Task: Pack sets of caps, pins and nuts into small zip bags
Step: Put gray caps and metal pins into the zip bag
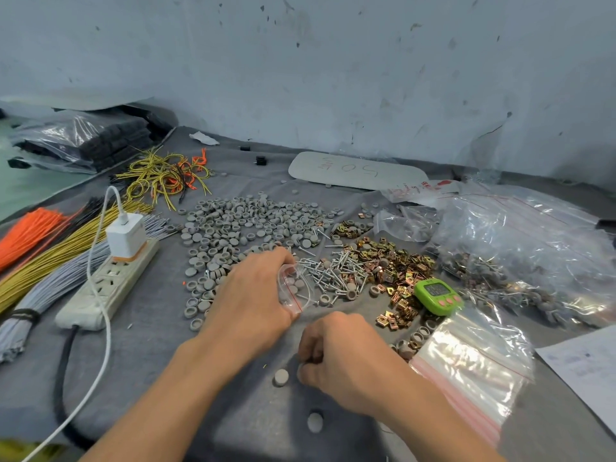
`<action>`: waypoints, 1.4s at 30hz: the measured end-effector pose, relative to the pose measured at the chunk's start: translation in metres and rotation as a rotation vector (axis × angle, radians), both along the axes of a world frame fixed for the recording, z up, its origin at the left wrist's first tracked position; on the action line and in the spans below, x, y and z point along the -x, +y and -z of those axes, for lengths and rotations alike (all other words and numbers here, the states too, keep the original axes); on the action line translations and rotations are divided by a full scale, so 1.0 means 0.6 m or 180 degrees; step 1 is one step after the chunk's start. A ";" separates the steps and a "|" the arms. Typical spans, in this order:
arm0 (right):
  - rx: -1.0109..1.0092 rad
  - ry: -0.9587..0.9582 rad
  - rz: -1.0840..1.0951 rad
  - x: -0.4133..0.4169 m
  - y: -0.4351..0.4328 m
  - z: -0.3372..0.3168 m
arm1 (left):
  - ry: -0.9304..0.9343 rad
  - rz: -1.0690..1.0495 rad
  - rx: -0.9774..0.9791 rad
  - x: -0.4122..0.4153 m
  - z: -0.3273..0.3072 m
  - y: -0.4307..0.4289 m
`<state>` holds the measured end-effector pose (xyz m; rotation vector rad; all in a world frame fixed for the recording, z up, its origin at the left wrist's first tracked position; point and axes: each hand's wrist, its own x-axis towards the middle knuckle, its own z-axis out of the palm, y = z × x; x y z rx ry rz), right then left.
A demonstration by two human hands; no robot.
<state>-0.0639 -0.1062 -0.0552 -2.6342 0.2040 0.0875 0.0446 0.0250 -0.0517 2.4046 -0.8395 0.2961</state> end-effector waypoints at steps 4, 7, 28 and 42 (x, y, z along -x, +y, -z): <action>-0.0317 -0.0140 0.0195 0.001 -0.013 -0.008 | 0.0027 -0.0016 -0.0079 0.002 0.004 -0.001; -0.0906 -0.0570 0.0470 0.001 -0.027 -0.021 | 0.0020 0.0031 -0.0099 0.003 0.006 -0.003; -0.2598 -0.1073 0.1319 -0.024 -0.044 -0.029 | -0.0011 0.0339 -0.0062 0.018 0.005 -0.007; 0.0487 -0.0155 0.0918 -0.003 -0.068 -0.012 | -0.0073 0.0178 0.0024 0.006 0.003 0.003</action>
